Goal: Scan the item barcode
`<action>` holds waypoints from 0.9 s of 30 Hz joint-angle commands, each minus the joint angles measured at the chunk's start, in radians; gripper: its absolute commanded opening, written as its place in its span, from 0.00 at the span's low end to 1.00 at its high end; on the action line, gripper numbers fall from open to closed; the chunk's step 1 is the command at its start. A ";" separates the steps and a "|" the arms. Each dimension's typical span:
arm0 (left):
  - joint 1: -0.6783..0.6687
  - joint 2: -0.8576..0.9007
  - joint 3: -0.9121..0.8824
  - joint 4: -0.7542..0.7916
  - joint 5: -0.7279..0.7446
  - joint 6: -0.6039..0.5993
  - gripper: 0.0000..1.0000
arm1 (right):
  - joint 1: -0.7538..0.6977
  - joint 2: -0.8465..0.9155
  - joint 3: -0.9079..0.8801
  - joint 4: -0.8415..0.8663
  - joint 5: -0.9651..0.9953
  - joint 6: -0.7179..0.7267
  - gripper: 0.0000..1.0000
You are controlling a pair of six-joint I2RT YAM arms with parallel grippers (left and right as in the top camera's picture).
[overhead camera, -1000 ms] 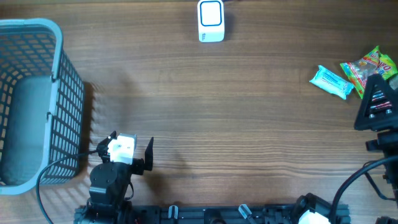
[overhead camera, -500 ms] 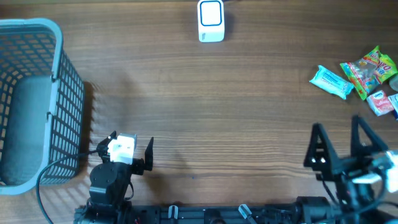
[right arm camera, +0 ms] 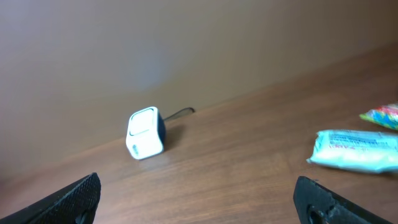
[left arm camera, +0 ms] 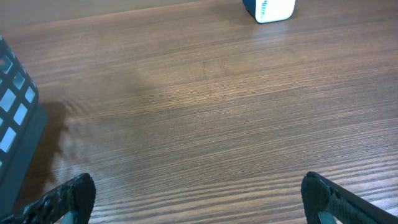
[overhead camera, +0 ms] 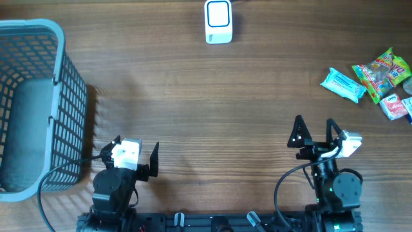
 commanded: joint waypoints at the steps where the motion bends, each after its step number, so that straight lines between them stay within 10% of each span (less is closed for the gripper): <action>1: 0.006 -0.005 -0.001 0.000 0.008 0.008 1.00 | 0.005 -0.015 -0.016 0.021 0.061 0.050 1.00; 12: 0.006 -0.005 -0.001 0.000 0.008 0.008 1.00 | 0.005 -0.015 -0.021 0.017 -0.064 -0.340 1.00; 27: 0.006 -0.005 -0.001 0.000 0.008 0.008 1.00 | 0.004 -0.014 -0.022 0.019 -0.075 -0.316 1.00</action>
